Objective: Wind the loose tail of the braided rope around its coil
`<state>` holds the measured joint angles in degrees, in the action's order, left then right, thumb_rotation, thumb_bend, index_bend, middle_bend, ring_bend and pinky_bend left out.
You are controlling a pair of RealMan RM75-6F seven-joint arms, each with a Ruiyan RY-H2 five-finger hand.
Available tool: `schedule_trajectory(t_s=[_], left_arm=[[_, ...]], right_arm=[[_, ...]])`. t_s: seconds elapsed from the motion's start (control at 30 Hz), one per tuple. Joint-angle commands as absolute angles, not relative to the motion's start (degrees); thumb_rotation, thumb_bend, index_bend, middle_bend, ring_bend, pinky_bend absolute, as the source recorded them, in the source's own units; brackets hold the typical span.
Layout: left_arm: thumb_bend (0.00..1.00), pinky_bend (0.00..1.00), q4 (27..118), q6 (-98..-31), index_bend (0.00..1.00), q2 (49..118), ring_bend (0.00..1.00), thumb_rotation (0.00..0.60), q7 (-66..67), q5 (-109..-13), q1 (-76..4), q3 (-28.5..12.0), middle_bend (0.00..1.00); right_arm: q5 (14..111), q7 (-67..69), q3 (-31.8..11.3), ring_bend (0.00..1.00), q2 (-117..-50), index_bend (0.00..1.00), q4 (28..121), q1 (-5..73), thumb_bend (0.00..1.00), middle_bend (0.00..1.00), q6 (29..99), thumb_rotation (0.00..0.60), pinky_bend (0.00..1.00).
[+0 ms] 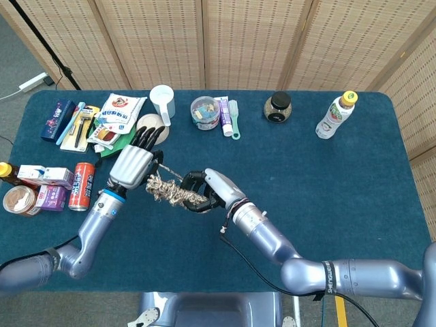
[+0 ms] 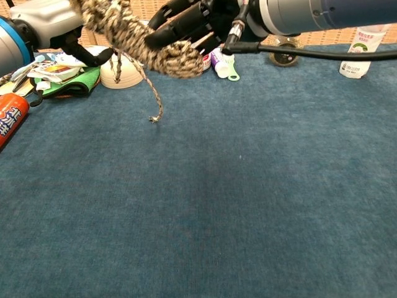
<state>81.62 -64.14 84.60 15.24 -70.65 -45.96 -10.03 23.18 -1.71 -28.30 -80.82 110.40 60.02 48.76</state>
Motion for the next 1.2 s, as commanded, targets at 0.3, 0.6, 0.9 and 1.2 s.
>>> schedule_trajectory(t_s=[0.3,0.6,0.9,1.2], left_arm=[[0.5,0.0,87.3,-65.2,0.58,80.7,0.0,0.6,15.8,-75.8,-44.0,-8.1,0.0],[0.5,0.0,92.5,-66.8,0.58,77.9,0.0,0.6,13.5,-79.8,-43.2,-8.5,0.0],[0.5,0.0,100.8,-66.6,0.58,74.9,0.0,0.6,15.1,-80.0,-43.5,-10.5,0.0],[0.5,0.0,105.6,-65.8,0.58,74.0,0.0,0.6,16.3,-75.9,-44.7,-14.2,0.0]], right_arm=[[14.3,-8.5,-30.2,0.46,-88.3,0.58,101.7,65.4,0.69,0.6,66.3,0.6,0.62],[12.4,-14.0,-29.5,0.47,-91.0,0.58,98.8,66.0,0.7,0.6,69.2,0.6,0.62],[13.6,-19.0,-27.0,0.47,-94.0,0.58,96.2,66.2,0.7,0.61,69.0,0.6,0.62],[15.3,-22.8,-24.7,0.47,-94.8,0.58,96.7,65.4,0.7,0.61,67.3,0.6,0.62]])
